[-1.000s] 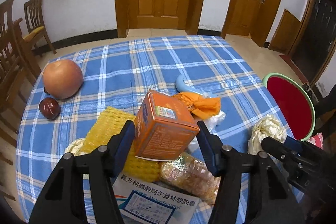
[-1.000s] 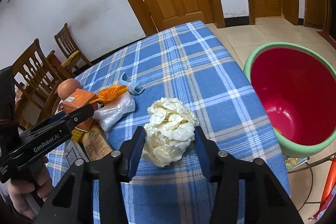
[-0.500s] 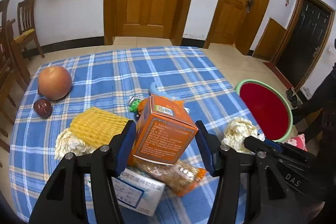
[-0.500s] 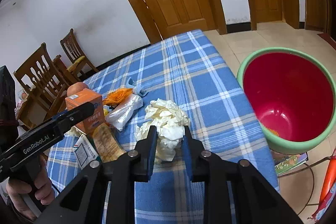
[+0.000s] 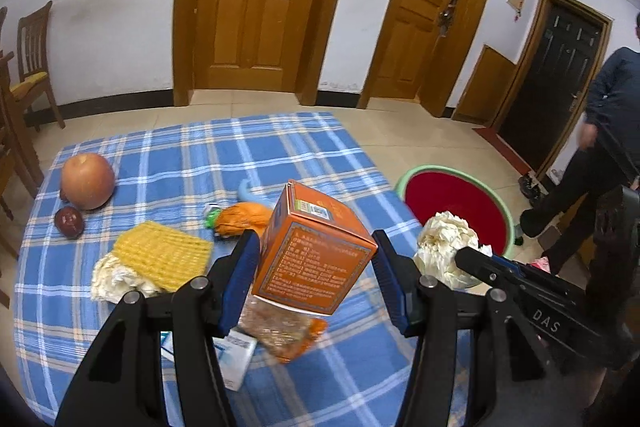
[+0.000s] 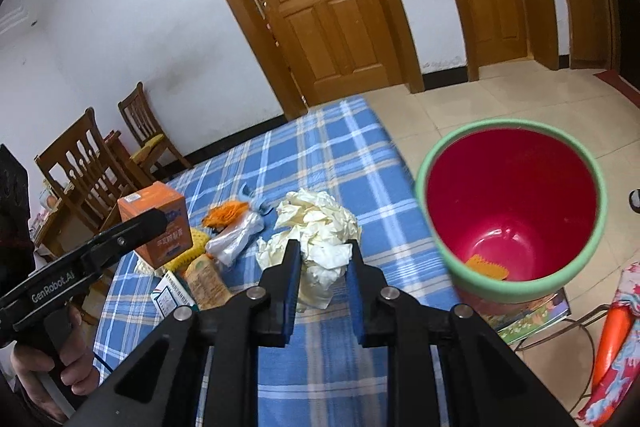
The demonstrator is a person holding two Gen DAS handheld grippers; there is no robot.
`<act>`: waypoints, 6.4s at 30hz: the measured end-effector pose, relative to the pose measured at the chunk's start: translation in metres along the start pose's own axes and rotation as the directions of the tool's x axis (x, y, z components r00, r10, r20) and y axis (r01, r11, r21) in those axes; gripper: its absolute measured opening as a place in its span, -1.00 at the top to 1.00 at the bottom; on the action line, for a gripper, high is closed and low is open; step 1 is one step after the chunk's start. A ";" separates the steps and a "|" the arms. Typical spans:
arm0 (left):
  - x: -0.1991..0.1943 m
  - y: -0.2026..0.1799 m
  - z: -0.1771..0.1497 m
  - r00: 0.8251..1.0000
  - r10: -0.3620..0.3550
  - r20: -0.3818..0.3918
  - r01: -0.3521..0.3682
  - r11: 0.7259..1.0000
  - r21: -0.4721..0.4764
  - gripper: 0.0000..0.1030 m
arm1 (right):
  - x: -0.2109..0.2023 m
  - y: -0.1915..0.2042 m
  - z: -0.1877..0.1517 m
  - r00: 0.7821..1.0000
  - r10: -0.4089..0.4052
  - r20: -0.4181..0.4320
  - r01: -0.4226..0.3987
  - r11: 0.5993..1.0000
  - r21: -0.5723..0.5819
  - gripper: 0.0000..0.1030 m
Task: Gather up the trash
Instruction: 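Grasp the crumpled tissue with the right tool while the left tool grasps the orange box, then carry tissue and orange box over the bucket and open both tools, then return both tools to the table toward the snack bag and tissue, then grasp the snack bag with the right tool while the left tool grasps a crumpled tissue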
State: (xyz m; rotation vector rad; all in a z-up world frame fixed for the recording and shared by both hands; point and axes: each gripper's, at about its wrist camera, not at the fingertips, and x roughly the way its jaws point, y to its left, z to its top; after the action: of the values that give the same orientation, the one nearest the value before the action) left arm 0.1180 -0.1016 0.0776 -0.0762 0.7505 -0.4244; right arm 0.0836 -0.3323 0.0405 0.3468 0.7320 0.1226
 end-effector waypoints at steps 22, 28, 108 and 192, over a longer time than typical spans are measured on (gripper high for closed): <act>0.050 -0.093 0.013 0.995 -0.085 -0.048 0.091 0.989 0.116 -0.11 | -0.029 -0.088 0.018 0.980 -0.179 0.083 0.167 0.977 0.133 0.54; 0.078 -0.118 0.011 0.994 -0.087 -0.073 0.097 0.983 0.157 -0.11 | -0.026 -0.120 0.015 0.970 -0.233 0.069 0.215 0.956 0.199 0.52; -0.010 0.079 -0.030 0.941 0.335 -0.042 -0.337 0.940 -0.055 -0.38 | 0.003 0.007 -0.029 0.996 -0.047 -0.069 0.050 0.998 0.036 -0.55; -0.048 0.131 -0.075 0.988 0.154 -0.023 -0.155 0.966 -0.205 0.75 | 0.096 0.111 -0.057 0.978 0.009 -0.209 -0.069 0.958 -0.280 0.21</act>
State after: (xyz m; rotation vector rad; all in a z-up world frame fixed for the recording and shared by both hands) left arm 0.0814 0.0432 0.0258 -0.2098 0.7997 -0.1973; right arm 0.1178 -0.1911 -0.0201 0.0715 0.8998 0.3022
